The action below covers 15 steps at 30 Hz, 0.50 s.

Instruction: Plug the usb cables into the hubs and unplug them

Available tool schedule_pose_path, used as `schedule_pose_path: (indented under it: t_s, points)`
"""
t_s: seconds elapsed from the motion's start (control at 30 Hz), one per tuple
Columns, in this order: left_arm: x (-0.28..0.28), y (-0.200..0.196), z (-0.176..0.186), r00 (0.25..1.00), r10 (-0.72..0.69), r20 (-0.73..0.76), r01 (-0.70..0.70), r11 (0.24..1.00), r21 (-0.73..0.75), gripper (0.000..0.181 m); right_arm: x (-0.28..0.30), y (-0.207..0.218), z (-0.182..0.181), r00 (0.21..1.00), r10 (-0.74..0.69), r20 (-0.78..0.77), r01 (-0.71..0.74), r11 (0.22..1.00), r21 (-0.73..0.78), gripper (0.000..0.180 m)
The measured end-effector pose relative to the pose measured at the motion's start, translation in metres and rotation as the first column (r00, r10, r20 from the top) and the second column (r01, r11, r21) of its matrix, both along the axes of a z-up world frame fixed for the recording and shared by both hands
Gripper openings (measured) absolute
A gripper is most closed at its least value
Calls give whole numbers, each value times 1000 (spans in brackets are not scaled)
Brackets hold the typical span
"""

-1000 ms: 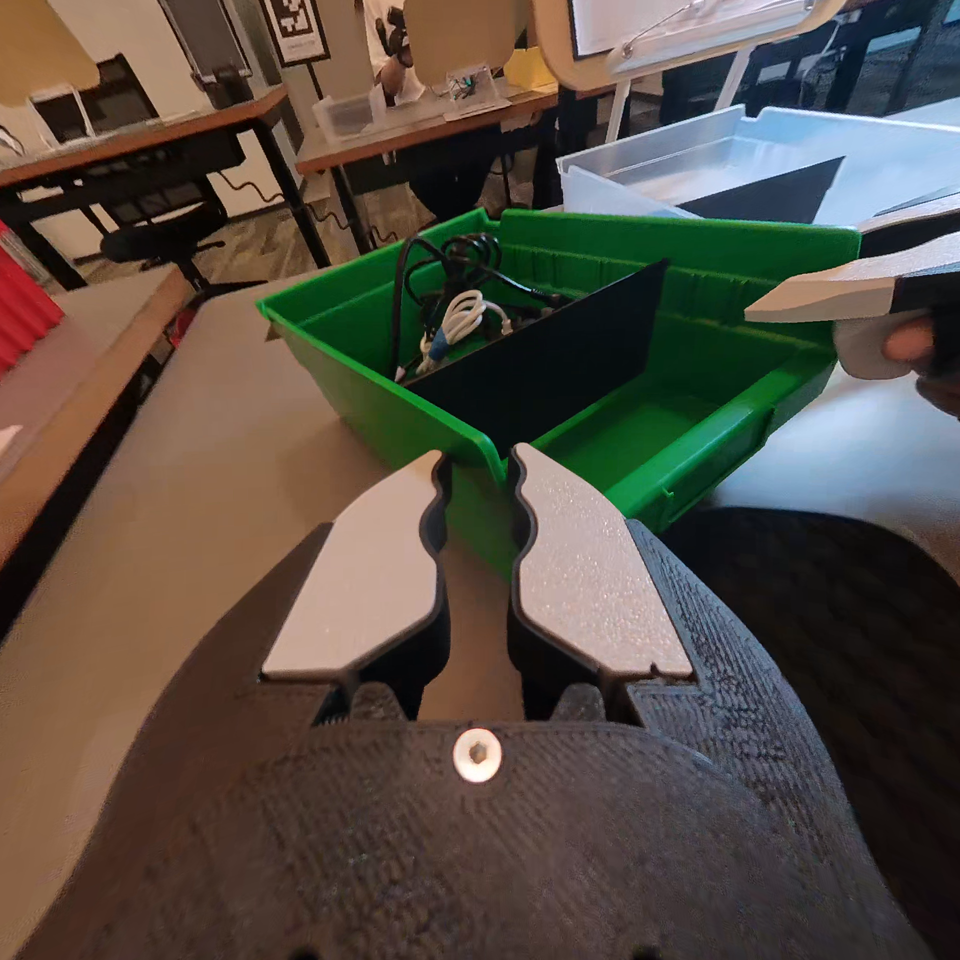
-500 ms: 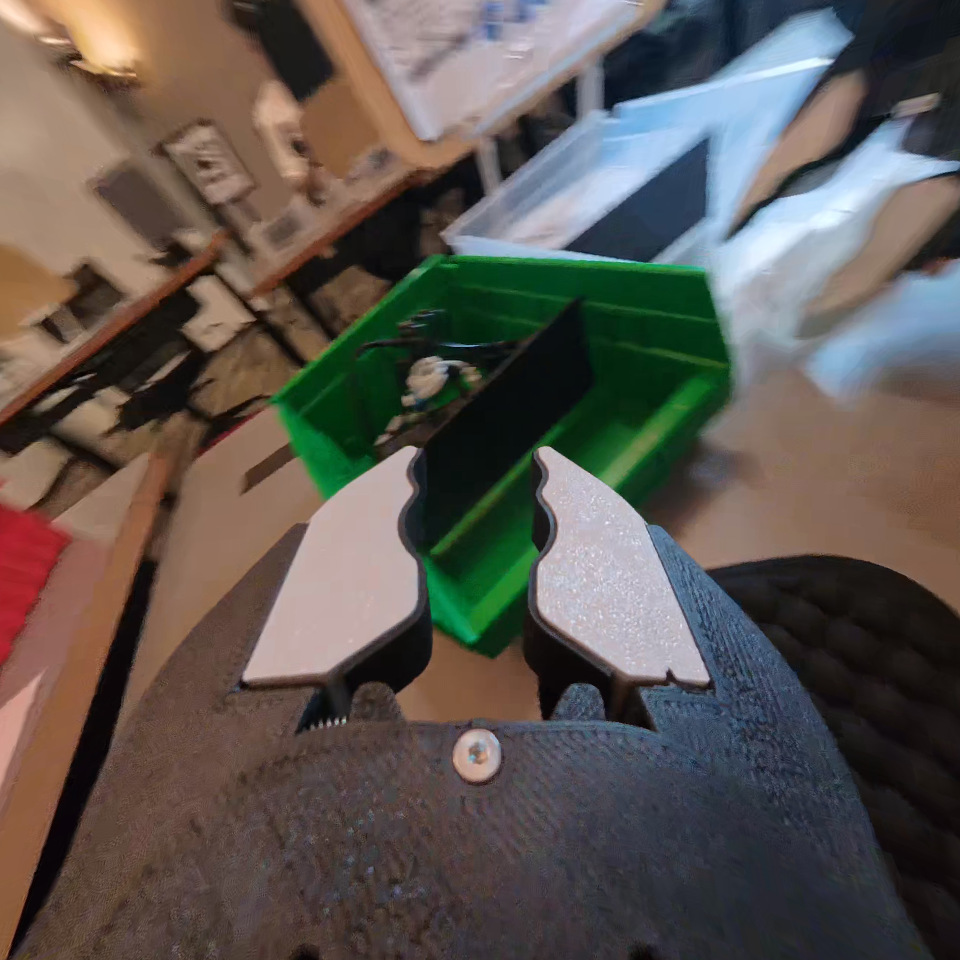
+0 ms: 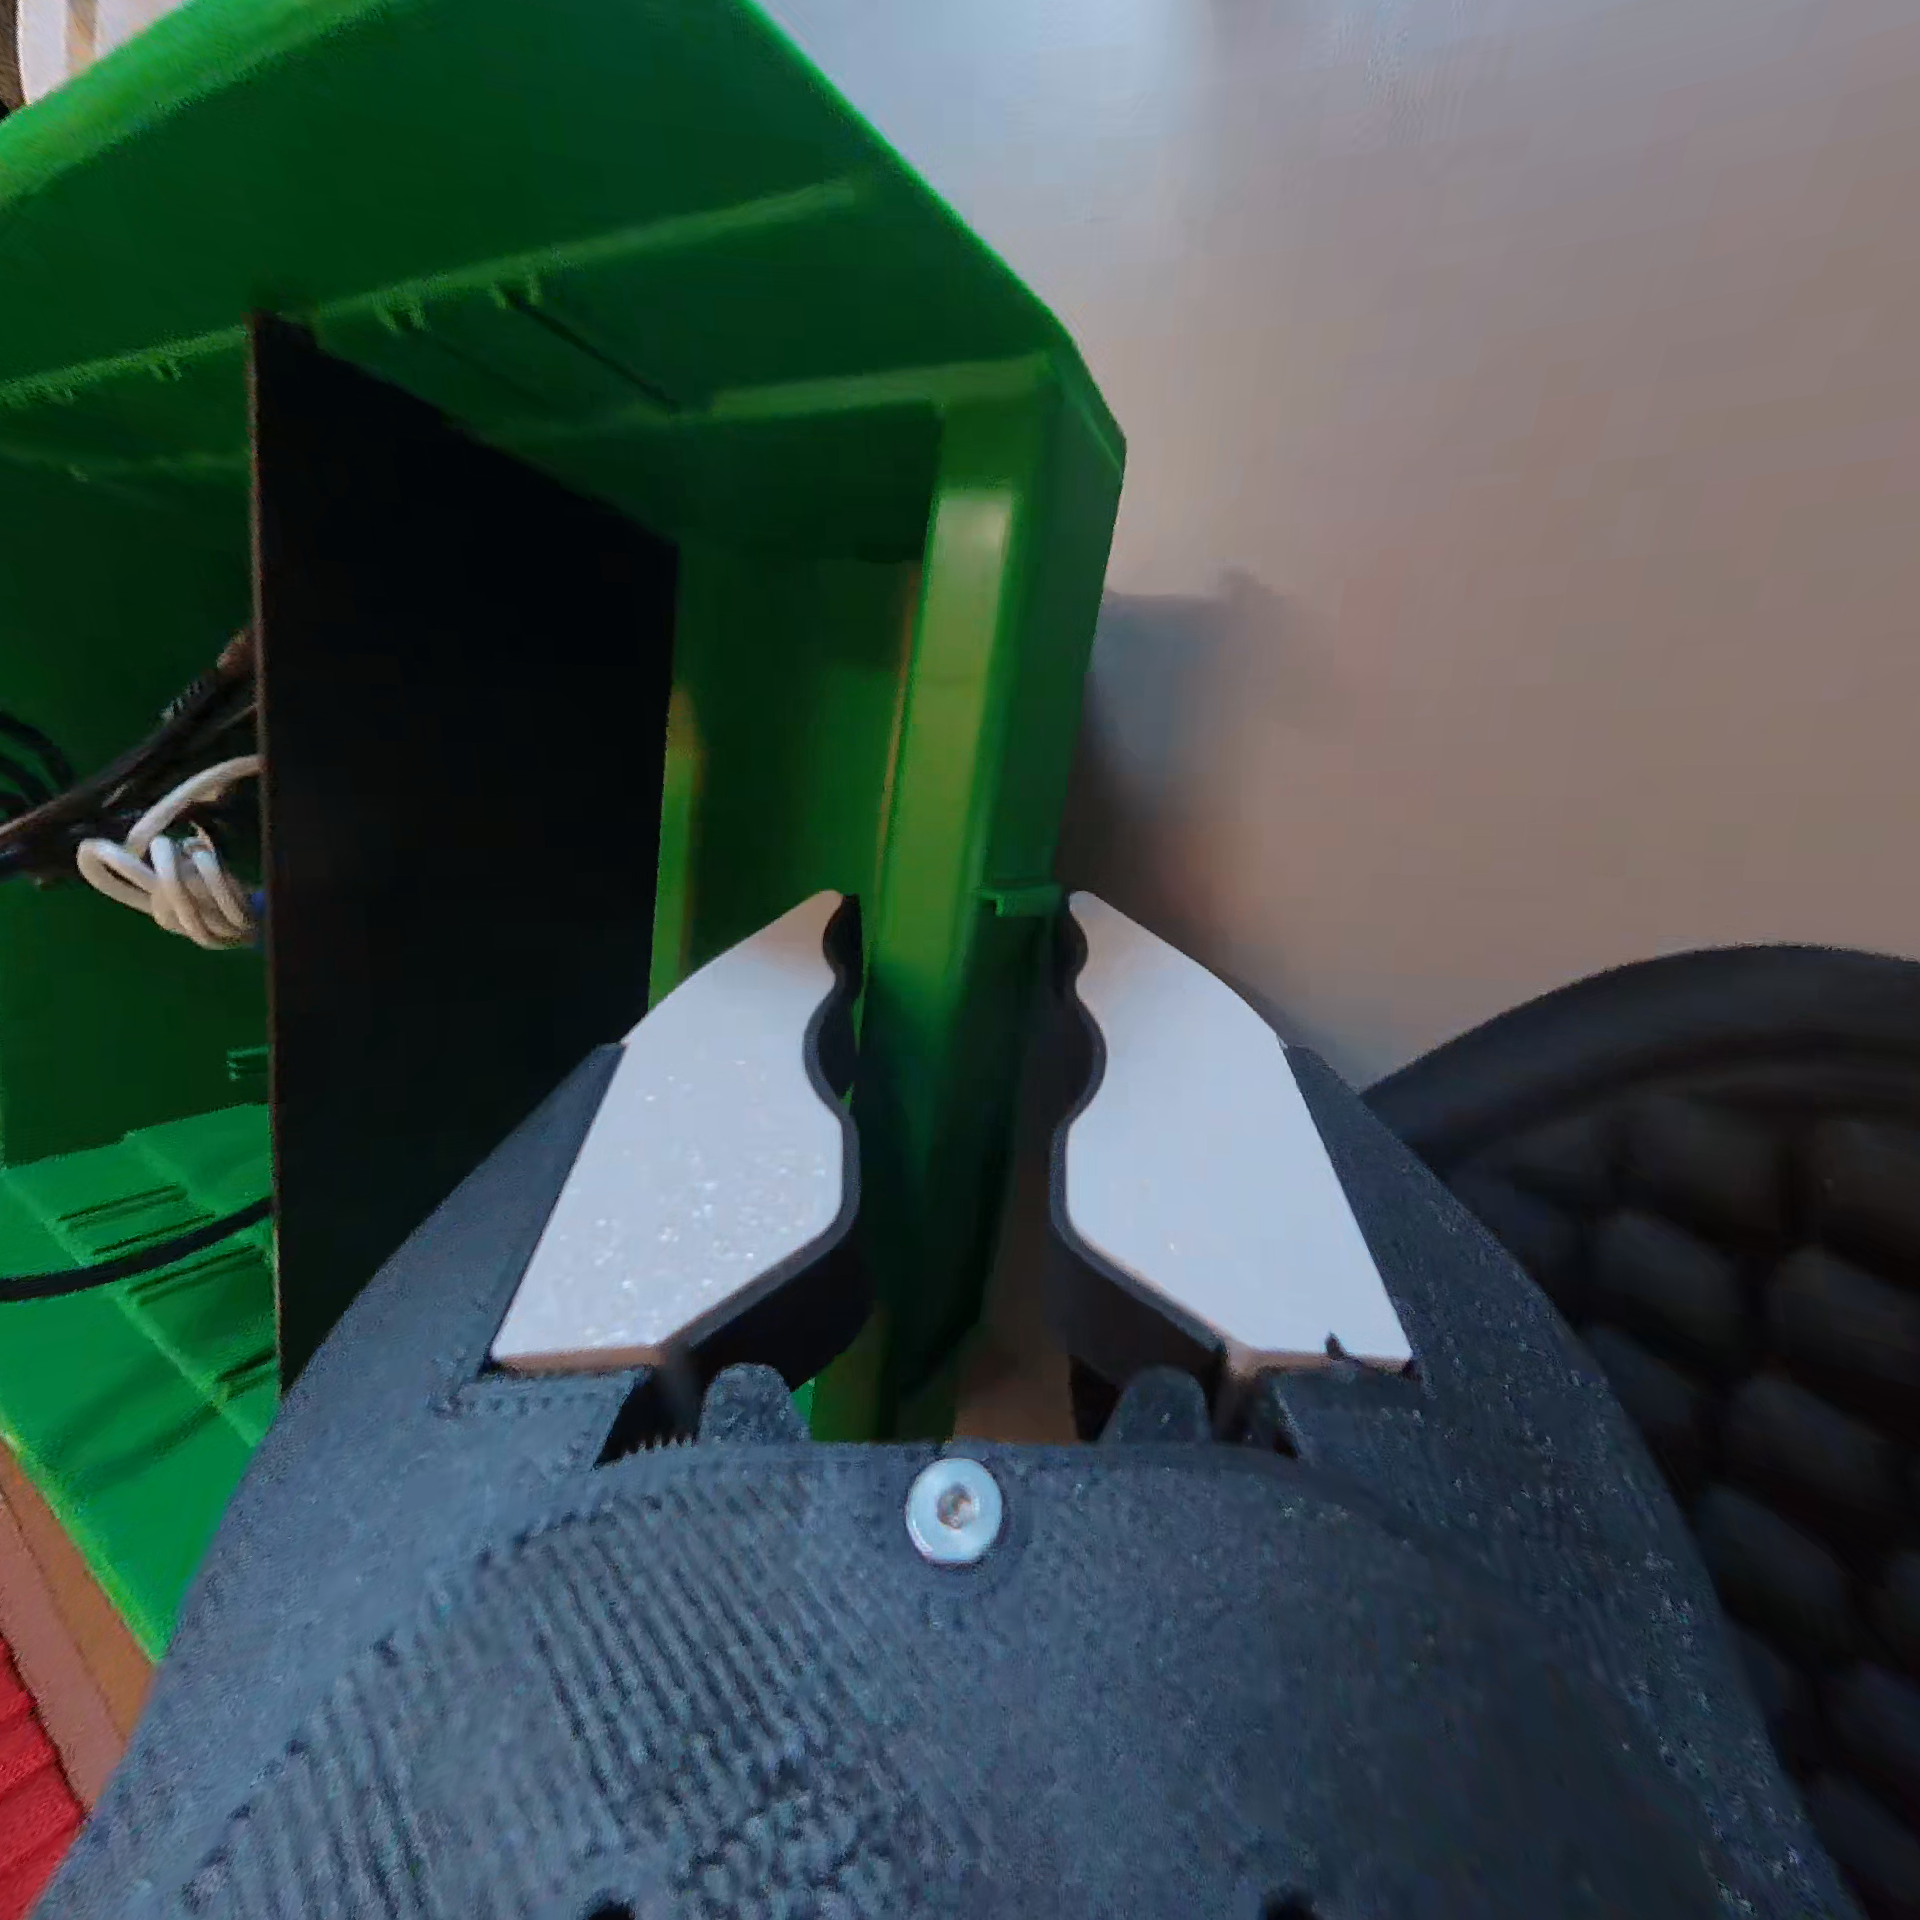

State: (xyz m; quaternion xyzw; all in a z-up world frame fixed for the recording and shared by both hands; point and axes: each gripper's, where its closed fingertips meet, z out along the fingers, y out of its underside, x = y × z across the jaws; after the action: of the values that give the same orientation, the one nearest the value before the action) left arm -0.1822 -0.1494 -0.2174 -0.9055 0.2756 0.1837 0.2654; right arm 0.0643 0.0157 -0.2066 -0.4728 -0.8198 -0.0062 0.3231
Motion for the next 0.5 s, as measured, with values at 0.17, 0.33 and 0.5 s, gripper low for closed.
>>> schedule_pose_path:
  t_s: [0.17,0.33,0.5]
  points:
    - [8,17,0,999,-3,-33,5,999,36,34,68,28,-2,994,-113,-4,113,991,70,39]
    - [15,37,0,999,23,-43,-22,999,27,32,84,87,-3,976,-216,-15,216,968,126,37]
    - [16,58,0,999,19,-40,-19,1000,18,31,67,156,-4,949,-313,-31,314,934,169,36]
